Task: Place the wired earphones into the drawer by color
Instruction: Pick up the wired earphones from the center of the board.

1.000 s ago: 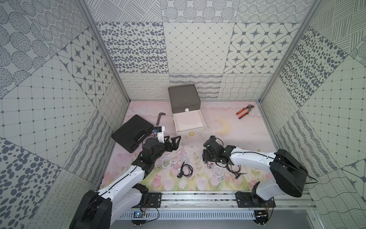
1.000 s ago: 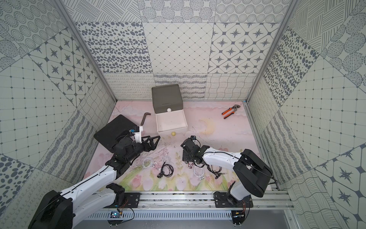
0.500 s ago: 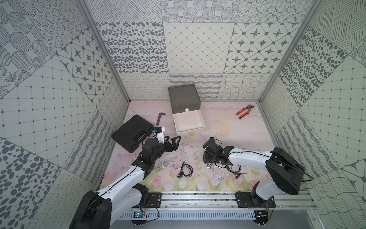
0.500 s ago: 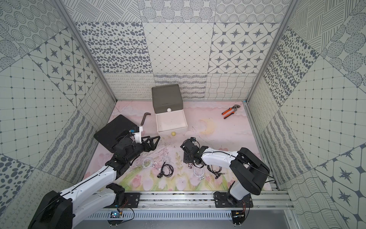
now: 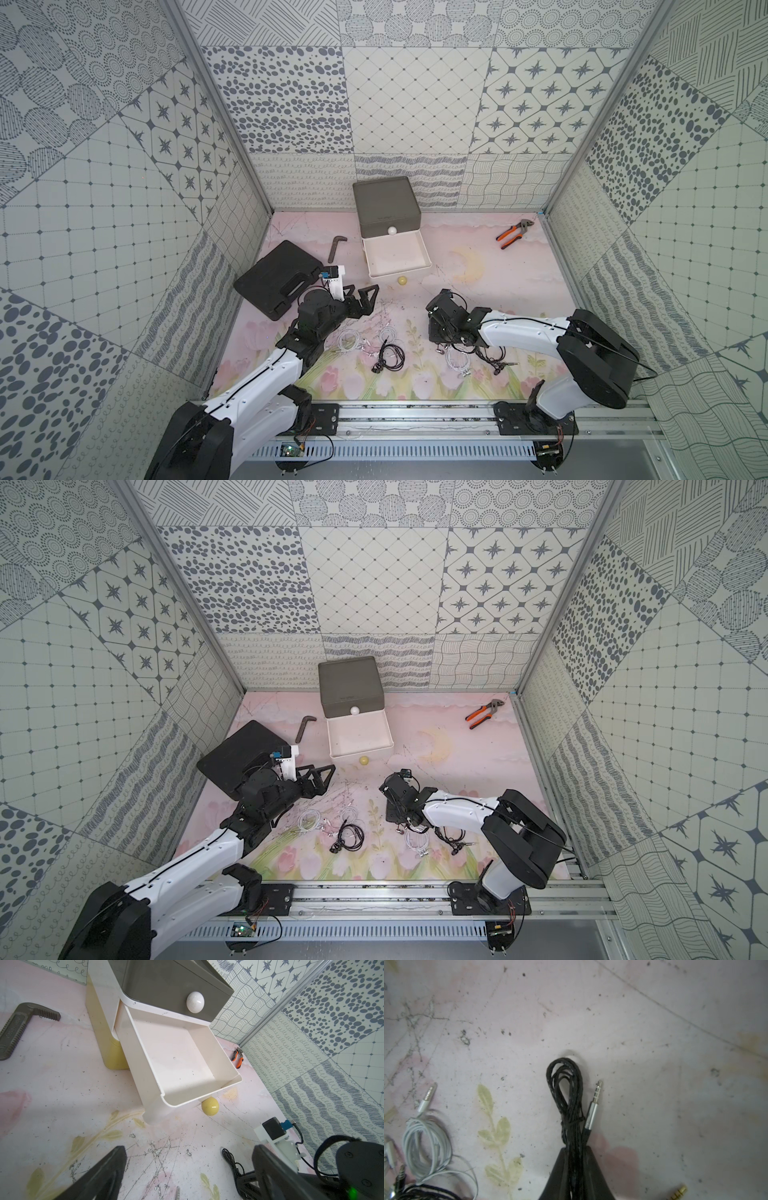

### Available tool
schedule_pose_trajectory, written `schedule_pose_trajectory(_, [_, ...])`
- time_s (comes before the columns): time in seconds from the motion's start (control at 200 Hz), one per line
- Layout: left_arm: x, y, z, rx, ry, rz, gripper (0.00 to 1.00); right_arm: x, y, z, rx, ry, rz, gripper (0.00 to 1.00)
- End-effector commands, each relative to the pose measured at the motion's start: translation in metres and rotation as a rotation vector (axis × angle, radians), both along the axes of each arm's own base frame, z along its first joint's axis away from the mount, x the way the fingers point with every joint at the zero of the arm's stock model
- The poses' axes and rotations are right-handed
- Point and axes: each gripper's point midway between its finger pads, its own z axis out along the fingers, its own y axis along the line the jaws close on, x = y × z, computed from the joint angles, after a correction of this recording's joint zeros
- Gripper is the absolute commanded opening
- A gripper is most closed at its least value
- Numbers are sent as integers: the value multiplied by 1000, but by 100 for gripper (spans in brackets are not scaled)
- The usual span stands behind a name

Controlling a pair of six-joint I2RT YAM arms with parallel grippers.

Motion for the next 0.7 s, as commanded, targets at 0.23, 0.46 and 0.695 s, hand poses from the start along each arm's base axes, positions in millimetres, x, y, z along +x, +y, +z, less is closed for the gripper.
schedule_pose_trajectory(0.23, [3, 1, 13, -7, -55, 6, 99, 1, -1, 8, 8, -37, 7, 2])
schedule_pose_trajectory(0.46, [3, 1, 12, -3, -56, 10, 99, 5, 1, 40, 51, -111, 35, 2])
schedule_pose_trajectory(0.695, [3, 9, 9, 15, -43, 51, 99, 14, 6, 109, 141, -293, 111, 4])
